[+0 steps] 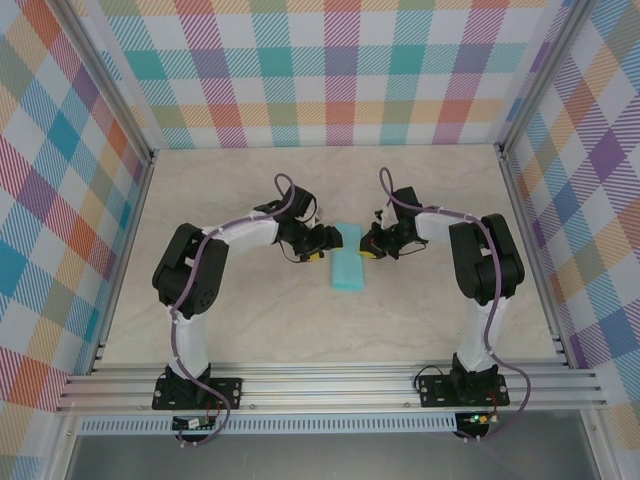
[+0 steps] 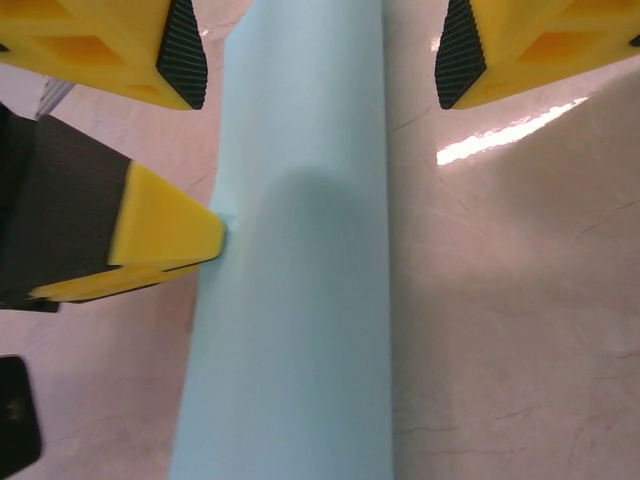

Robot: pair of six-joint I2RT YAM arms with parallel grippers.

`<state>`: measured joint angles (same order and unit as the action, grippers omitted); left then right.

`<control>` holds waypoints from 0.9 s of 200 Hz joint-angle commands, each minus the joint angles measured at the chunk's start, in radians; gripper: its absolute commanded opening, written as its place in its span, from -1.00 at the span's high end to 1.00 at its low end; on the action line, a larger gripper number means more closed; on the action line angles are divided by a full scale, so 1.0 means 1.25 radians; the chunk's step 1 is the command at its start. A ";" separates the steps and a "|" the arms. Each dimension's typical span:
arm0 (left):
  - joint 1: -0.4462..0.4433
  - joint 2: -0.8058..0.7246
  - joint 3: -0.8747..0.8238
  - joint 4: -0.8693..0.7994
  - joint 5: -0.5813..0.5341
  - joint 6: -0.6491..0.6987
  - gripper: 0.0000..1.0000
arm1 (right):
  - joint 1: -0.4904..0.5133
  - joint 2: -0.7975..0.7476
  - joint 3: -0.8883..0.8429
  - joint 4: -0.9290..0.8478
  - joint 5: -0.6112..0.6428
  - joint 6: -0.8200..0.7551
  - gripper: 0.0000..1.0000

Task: Fold a paper plane with a square sheet of paper (fold left side to right side)
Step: First fold in half a square sheet of paper at the center of the table.

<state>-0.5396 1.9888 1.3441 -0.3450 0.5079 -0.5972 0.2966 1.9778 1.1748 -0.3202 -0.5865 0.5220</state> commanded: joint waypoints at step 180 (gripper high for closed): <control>-0.027 0.107 0.113 -0.137 -0.061 0.057 0.11 | -0.022 -0.138 -0.026 -0.101 0.175 -0.081 0.25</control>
<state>-0.5591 2.1014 1.4635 -0.4709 0.4500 -0.5465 0.2821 1.8584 1.1713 -0.4019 -0.4389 0.4568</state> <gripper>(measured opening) 0.447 0.365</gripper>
